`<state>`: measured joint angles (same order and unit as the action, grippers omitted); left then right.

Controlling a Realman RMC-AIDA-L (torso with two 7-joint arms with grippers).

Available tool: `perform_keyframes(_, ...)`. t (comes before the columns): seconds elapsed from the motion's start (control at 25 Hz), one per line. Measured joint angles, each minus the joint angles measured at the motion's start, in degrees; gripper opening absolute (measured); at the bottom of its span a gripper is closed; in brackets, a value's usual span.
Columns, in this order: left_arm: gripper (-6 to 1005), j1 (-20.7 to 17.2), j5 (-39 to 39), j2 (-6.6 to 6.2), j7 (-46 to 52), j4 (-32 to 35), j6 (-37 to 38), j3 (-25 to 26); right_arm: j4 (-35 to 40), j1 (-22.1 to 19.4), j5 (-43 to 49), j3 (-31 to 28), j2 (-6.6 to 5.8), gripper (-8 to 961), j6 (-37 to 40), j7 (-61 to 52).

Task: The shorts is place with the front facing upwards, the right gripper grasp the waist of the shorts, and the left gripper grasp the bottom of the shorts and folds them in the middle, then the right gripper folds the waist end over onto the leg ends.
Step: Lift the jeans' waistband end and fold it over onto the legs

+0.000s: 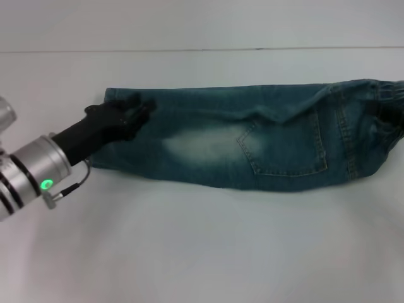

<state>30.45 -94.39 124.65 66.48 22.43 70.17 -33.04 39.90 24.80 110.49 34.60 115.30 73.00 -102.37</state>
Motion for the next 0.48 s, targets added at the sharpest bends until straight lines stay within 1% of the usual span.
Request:
perform_keyframes(0.08, 579, 0.73, 2.21, 0.02, -3.49, -3.19, -0.01, -0.01, 1.51, -0.45, 0.06, 0.00, 0.00, 116, 1.43, -1.14)
perform_keyframes(0.2, 330, 2.06, 3.48, 0.02, -7.56, -6.89, -0.56, 0.07, 3.19, -0.79, 0.14, -0.01, -0.12, 117, 3.58, -2.33)
perform_keyframes(0.44, 99, 4.96, 5.57, -0.01, -11.37, -12.11, -3.73, 0.58, 6.28, -1.05, 0.22, -0.24, -0.23, 117, 7.69, -4.47)
perform_keyframes(0.48, 82, 5.26, 6.54, -0.02, -12.41, -13.14, -4.12, 0.76, 6.85, -1.16, 0.25, -0.25, -0.23, 117, 8.29, -4.93)
